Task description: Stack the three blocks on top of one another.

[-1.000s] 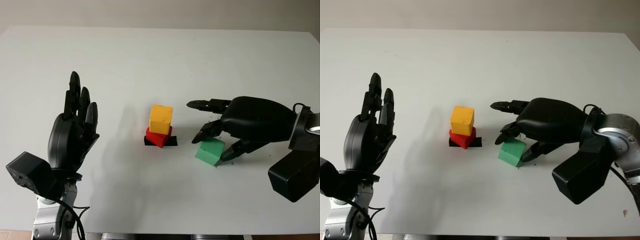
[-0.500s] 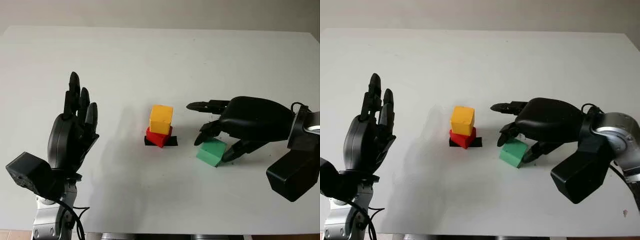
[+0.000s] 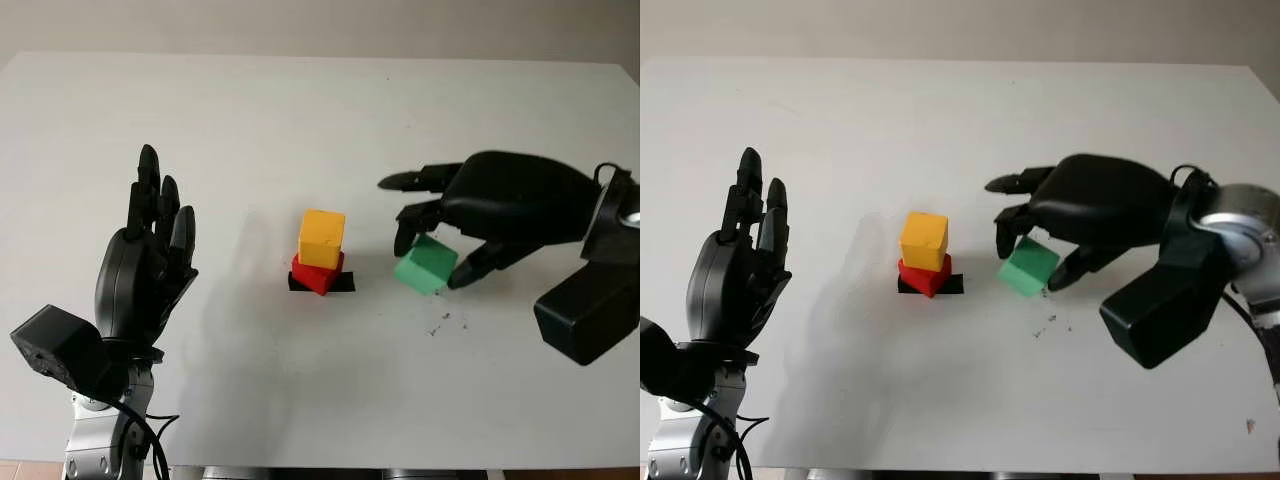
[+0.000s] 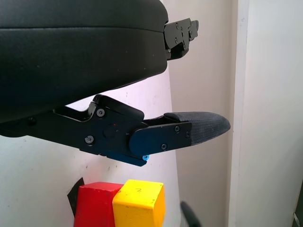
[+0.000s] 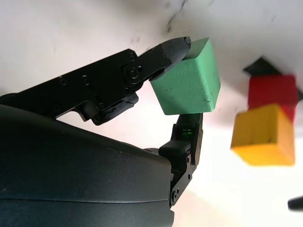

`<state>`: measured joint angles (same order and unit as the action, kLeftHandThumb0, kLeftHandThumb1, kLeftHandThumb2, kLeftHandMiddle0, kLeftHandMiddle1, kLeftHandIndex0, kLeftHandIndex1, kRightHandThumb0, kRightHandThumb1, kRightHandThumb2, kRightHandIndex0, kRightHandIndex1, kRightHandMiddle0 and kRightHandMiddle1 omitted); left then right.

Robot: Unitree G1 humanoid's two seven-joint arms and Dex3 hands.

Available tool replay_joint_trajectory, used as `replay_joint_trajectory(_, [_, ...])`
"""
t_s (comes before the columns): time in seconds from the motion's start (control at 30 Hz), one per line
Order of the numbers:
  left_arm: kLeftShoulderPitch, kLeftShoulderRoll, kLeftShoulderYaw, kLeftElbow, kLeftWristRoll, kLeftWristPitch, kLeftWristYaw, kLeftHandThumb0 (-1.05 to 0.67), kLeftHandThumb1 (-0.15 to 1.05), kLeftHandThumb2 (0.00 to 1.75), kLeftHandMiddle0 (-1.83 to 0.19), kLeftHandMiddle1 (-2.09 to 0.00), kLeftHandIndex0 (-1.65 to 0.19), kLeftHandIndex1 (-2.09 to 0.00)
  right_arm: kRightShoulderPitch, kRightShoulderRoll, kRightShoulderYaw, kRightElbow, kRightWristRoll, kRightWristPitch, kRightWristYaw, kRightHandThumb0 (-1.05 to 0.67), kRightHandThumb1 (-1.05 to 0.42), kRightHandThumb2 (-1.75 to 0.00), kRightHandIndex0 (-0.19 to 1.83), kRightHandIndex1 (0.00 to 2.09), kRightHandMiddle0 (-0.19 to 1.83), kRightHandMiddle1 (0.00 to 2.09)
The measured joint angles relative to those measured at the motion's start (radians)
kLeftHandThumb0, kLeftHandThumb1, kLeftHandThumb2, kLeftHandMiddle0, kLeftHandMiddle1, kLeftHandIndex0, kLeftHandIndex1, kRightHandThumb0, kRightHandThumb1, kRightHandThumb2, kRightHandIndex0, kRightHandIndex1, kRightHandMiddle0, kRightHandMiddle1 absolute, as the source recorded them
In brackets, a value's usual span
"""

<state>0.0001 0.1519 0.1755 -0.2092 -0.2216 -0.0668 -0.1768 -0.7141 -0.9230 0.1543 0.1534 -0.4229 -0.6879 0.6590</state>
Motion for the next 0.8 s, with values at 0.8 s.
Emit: replay_joint_trajectory(0.8, [0.002, -0.008, -0.010, -0.001, 0.009, 0.008, 0.003, -0.66, 1.05, 0.55, 0.19, 0.00, 0.19, 0.00, -0.557, 0.238, 0.111, 0.199, 0.106, 0.239, 0.270, -0.45, -0.83, -0.06, 0.35, 0.06, 0.67, 1.21])
